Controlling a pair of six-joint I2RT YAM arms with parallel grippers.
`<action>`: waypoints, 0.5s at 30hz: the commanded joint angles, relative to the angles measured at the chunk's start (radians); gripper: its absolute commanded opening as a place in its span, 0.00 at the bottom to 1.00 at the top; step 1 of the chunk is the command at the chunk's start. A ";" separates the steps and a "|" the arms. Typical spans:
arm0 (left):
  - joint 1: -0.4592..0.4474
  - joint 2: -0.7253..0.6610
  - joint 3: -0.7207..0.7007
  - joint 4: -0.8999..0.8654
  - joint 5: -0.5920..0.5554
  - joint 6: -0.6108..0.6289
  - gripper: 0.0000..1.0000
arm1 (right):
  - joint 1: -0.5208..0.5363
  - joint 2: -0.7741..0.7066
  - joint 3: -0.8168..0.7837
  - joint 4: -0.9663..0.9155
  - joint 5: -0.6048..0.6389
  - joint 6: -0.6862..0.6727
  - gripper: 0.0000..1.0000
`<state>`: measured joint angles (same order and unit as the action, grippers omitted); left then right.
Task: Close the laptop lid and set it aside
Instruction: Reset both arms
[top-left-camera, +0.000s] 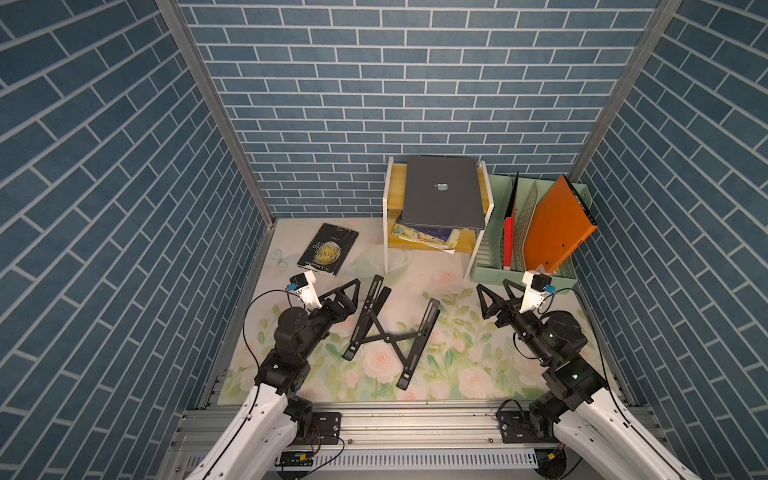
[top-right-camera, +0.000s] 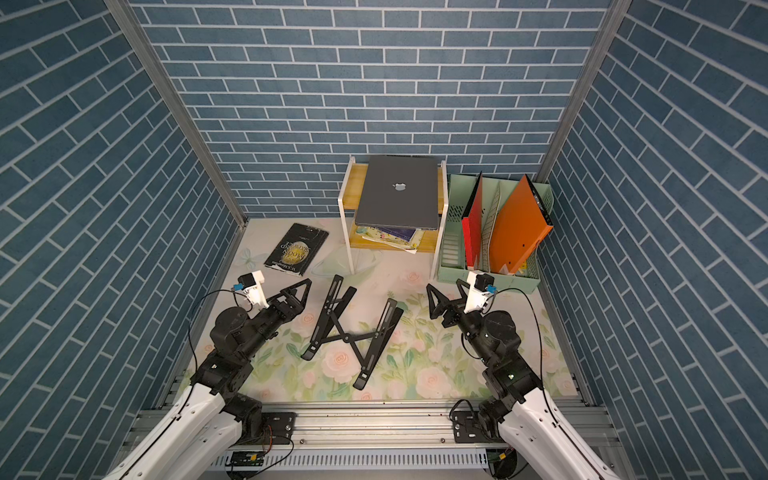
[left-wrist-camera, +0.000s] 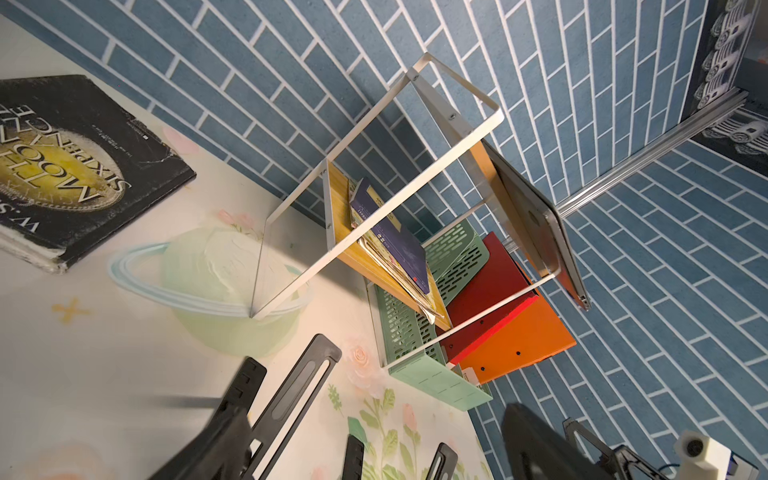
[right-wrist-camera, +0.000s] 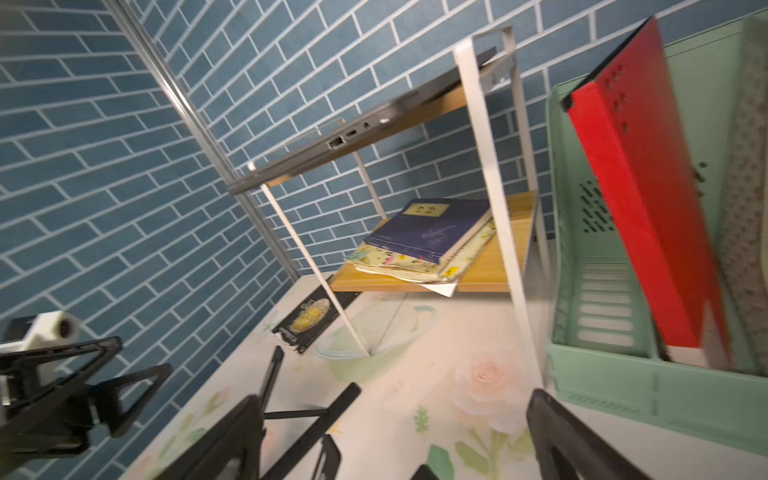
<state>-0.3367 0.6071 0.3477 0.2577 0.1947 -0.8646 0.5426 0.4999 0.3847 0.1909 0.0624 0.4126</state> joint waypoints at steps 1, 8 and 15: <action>0.005 -0.015 -0.033 0.059 -0.026 -0.034 1.00 | -0.006 -0.049 -0.042 -0.041 0.272 -0.149 0.99; 0.005 -0.018 -0.058 0.051 -0.044 -0.036 1.00 | -0.076 -0.043 -0.155 0.071 0.390 -0.157 1.00; 0.005 -0.021 -0.066 0.029 -0.066 -0.032 1.00 | -0.300 -0.023 -0.300 0.266 0.365 -0.109 0.99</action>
<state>-0.3367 0.5938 0.2955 0.2752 0.1490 -0.9020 0.3096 0.4637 0.1085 0.3355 0.4099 0.2882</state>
